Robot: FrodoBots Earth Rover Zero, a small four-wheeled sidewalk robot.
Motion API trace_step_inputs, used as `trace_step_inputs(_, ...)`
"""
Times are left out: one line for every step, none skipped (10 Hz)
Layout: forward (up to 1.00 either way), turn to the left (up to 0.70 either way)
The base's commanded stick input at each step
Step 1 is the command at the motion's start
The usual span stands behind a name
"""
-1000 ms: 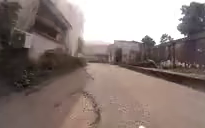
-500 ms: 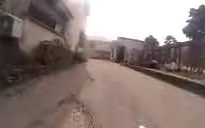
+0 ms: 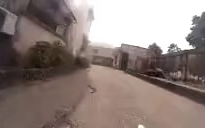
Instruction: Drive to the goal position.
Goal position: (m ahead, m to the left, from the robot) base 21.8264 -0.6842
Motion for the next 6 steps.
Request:
trace_step_inputs(1.0, 0.0)
trace_step_inputs(1.0, 0.0)
trace_step_inputs(1.0, 0.0)
trace_step_inputs(1.0, 0.0)
trace_step_inputs(1.0, 0.0)
trace_step_inputs(1.0, 0.0)
